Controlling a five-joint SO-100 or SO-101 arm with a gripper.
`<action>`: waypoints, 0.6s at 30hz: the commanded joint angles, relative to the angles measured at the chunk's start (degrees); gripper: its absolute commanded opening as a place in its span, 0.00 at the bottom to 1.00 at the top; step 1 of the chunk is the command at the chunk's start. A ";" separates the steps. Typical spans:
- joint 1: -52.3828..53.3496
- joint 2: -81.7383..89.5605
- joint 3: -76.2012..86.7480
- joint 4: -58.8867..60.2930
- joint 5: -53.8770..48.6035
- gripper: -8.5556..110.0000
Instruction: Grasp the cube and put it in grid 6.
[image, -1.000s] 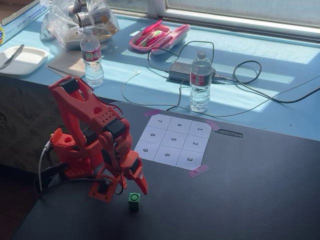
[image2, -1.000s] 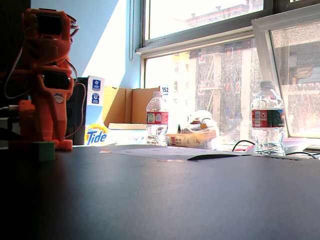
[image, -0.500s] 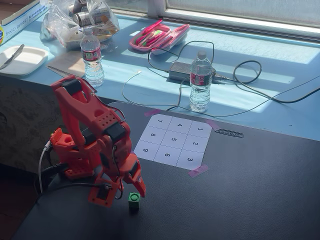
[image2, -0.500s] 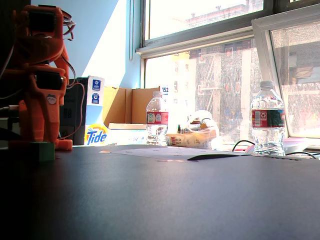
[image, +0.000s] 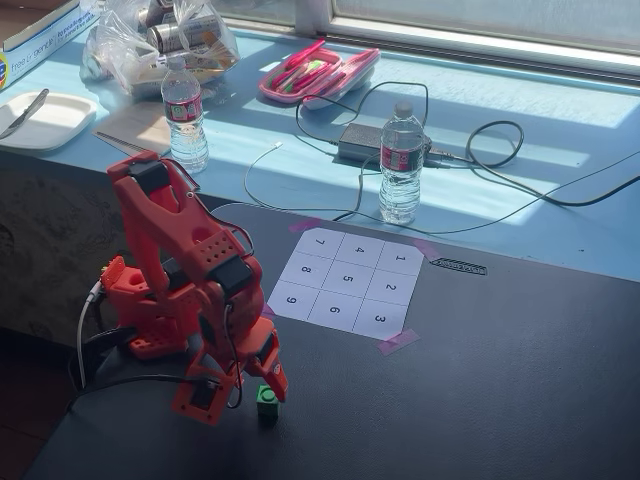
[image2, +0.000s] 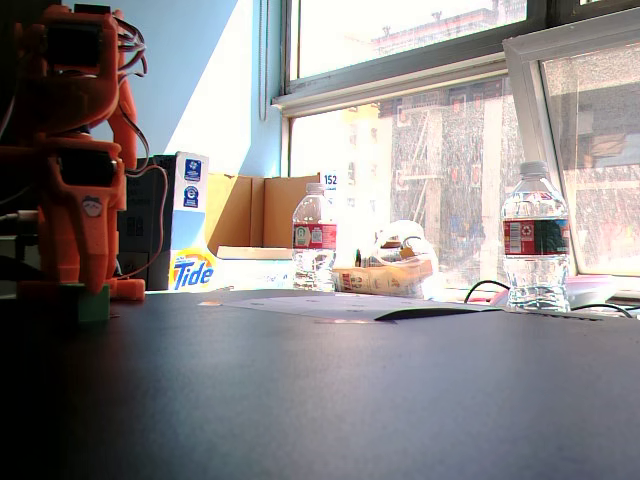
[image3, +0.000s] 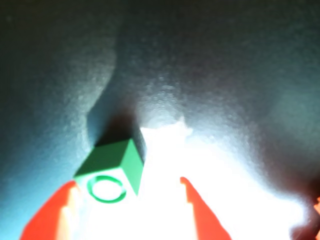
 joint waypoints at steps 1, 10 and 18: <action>0.35 -0.18 -4.22 -0.70 -0.53 0.30; 0.18 -0.44 -4.39 -1.41 -0.09 0.07; -0.44 -0.44 -4.75 -0.44 0.53 0.07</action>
